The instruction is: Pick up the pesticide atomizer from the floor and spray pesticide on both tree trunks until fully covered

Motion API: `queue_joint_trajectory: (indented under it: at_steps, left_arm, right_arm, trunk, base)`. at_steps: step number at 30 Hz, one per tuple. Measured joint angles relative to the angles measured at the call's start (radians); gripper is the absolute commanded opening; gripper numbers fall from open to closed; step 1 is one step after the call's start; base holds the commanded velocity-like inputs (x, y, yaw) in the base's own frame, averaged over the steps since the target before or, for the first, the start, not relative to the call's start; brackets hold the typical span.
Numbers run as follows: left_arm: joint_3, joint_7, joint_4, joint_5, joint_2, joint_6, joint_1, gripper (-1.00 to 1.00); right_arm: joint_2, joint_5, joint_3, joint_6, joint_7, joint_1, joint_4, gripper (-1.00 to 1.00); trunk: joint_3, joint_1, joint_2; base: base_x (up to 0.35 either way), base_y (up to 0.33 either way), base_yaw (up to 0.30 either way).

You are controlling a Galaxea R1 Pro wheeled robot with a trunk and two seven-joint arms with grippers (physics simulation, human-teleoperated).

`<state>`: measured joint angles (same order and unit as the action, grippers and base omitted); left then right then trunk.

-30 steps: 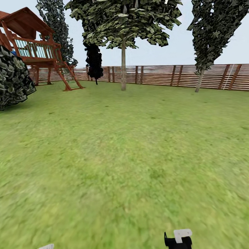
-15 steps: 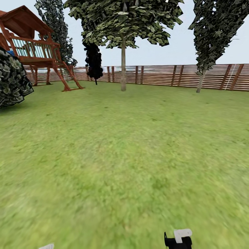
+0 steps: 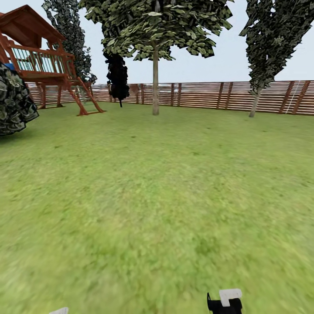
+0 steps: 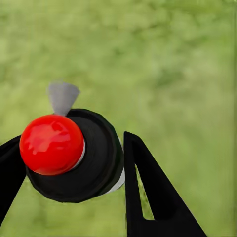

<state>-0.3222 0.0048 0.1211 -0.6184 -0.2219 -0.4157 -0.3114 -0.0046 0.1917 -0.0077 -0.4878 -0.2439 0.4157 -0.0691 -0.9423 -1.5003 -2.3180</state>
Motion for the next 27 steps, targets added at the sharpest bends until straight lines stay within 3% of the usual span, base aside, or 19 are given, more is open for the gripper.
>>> queue_joint_trajectory:
  at_steps: [27]
  left_arm:
    - [0.000,0.000,0.000,0.000,-0.001,0.000,0.000,-1.00]
  right_arm:
    - [-0.008,0.002,0.000,0.000,0.002,0.000,0.000,1.00]
  trunk:
    - [0.000,0.000,0.000]
  base:
    - [0.339,0.000,0.000]
